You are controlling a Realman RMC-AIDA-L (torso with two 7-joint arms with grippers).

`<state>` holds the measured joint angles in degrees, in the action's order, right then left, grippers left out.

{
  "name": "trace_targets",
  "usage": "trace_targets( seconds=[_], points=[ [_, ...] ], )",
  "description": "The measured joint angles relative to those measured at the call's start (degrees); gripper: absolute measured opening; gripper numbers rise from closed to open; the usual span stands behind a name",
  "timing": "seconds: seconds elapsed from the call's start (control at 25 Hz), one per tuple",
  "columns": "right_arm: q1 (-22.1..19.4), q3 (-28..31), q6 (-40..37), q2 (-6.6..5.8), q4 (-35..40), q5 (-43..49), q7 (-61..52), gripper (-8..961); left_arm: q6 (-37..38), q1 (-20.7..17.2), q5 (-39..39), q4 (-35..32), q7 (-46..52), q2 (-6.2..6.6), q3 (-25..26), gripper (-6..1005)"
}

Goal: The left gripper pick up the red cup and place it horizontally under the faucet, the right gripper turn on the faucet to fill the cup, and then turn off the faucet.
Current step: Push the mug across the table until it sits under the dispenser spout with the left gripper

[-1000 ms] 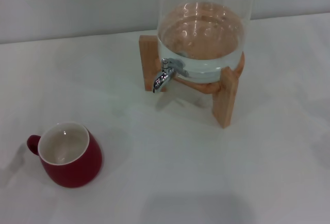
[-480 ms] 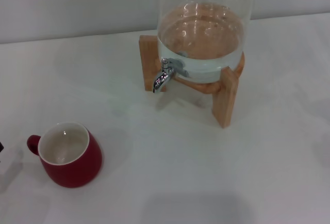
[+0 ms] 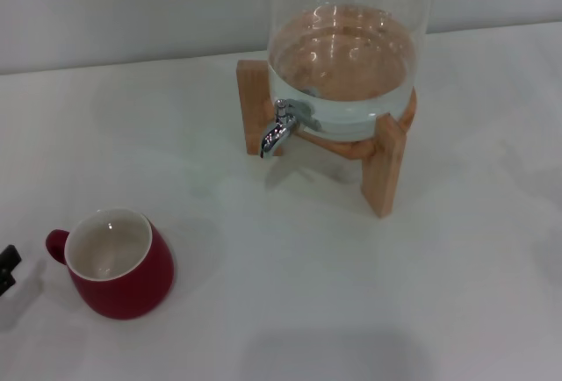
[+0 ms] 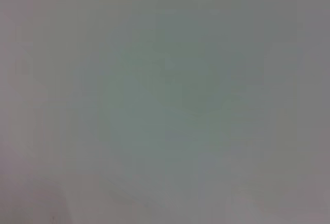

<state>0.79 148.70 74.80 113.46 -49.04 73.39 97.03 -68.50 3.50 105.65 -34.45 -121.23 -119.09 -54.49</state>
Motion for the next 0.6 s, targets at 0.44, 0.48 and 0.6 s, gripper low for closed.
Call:
trace_targets(
  seconds=[0.44,0.48,0.6],
  points=[
    [0.0,0.0,0.1,0.00,0.0,0.0,0.0,722,1.4,1.5,-2.6,0.8,0.1,-0.09,-0.1,829],
    [0.0,0.0,0.0,0.00,0.0,-0.1,0.0,722,1.4,1.7,-2.8,1.0,0.1,-0.09,-0.1,829],
    [0.0,0.0,0.0,0.00,0.0,-0.1,0.0,722,1.6,2.3,-3.8,1.2,0.3,-0.09,-0.1,829]
  ],
)
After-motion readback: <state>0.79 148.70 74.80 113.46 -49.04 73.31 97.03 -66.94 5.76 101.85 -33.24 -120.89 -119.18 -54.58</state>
